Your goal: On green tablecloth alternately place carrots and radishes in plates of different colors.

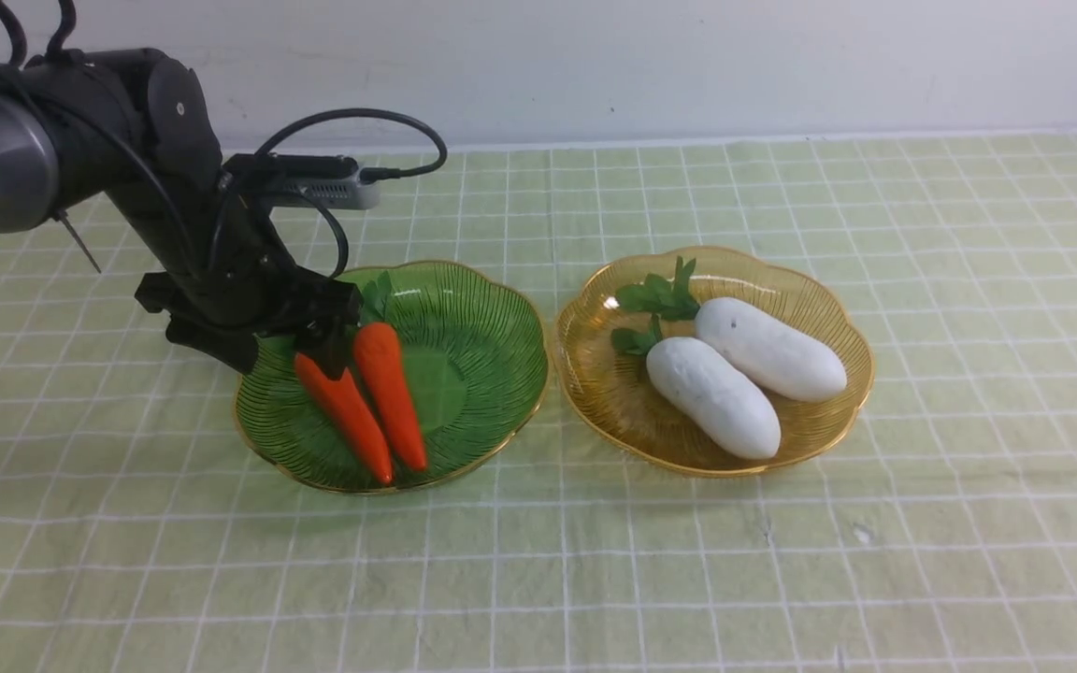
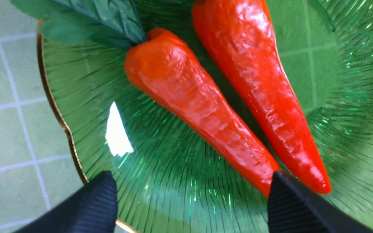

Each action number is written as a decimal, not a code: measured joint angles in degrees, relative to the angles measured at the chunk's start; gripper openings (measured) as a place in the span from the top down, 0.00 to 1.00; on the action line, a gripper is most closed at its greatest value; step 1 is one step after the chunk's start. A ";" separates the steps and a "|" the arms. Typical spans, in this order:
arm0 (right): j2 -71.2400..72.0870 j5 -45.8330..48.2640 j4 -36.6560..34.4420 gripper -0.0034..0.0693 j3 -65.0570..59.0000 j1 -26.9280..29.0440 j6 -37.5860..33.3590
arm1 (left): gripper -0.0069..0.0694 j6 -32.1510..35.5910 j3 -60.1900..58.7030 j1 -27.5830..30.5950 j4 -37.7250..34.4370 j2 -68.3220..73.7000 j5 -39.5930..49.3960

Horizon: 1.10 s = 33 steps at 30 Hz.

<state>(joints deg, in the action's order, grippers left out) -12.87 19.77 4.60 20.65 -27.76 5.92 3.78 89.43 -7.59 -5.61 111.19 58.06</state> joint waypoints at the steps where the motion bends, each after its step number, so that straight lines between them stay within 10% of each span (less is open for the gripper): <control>1: 0.00 0.00 0.00 0.97 0.00 -0.07 0.00 | 0.17 0.00 0.00 0.00 0.05 0.00 0.00; 7: 0.00 0.00 -0.12 0.97 0.00 -0.07 -0.20 | 0.36 -0.57 0.65 0.00 2.16 0.00 0.26; 14: 0.00 0.00 -0.18 0.97 0.00 -0.07 -0.27 | 0.86 -6.75 8.63 0.00 10.67 -1.86 9.04; 26: 2.07 -1.41 -0.34 0.97 -5.54 0.99 -0.35 | 0.92 -7.23 14.61 0.00 15.18 -9.48 12.96; 33: 9.68 -0.01 -0.97 0.97 -16.88 18.41 -0.35 | 0.92 -6.95 14.61 0.00 14.94 -9.89 13.55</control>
<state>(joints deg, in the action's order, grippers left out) -3.19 19.76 3.63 3.78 -9.35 5.57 -3.18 104.04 -7.59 9.33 101.30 71.61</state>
